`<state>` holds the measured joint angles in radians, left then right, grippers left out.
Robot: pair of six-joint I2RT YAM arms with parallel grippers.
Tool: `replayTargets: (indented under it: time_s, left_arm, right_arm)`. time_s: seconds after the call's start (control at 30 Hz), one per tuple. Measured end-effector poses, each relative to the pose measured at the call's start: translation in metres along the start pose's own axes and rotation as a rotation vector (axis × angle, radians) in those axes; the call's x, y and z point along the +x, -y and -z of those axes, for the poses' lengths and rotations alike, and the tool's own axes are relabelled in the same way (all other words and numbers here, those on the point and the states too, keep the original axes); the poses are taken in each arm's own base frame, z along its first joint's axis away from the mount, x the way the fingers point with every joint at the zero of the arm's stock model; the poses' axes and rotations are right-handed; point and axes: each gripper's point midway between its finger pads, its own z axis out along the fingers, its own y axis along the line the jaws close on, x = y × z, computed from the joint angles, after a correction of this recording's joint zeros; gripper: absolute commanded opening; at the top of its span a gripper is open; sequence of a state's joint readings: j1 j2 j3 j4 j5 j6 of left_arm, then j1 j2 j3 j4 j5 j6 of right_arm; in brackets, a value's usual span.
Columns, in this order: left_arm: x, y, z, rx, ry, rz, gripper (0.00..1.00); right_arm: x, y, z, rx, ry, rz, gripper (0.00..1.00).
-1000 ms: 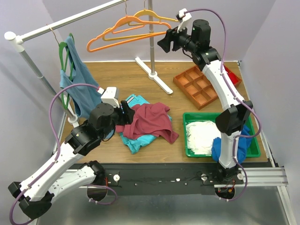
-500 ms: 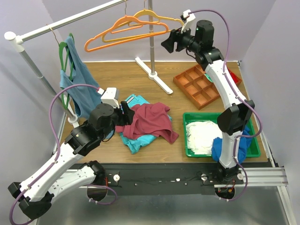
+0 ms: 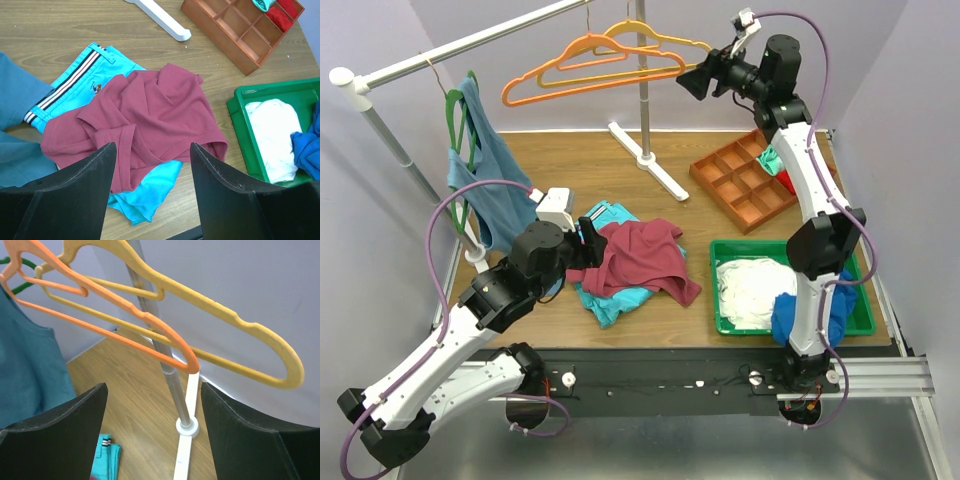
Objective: Place the tank top on the hanger
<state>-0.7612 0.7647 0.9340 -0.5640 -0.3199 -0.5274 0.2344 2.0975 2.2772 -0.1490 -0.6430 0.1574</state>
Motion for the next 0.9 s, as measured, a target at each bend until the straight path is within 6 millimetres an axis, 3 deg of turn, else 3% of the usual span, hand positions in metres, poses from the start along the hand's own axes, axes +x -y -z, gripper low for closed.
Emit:
replayTargets:
  time_s: [0.47,0.67,0.9]
  left_arm:
    - [0.001,0.0,0.0,-0.001,-0.002,-0.001,0.7]
    - [0.004,-0.002,-0.001,-0.005,-0.008,-0.003,0.69]
    - [0.004,-0.003,-0.002,-0.008,-0.007,-0.001,0.69]
  right_arm:
    - [0.005,0.001,-0.022,-0.095,0.056,-0.055,0.83]
    - [0.0,-0.006,-0.023,-0.143,0.086,-0.075,0.76]
    - [0.026,-0.009,-0.026,-0.168,0.042,-0.119,0.67]
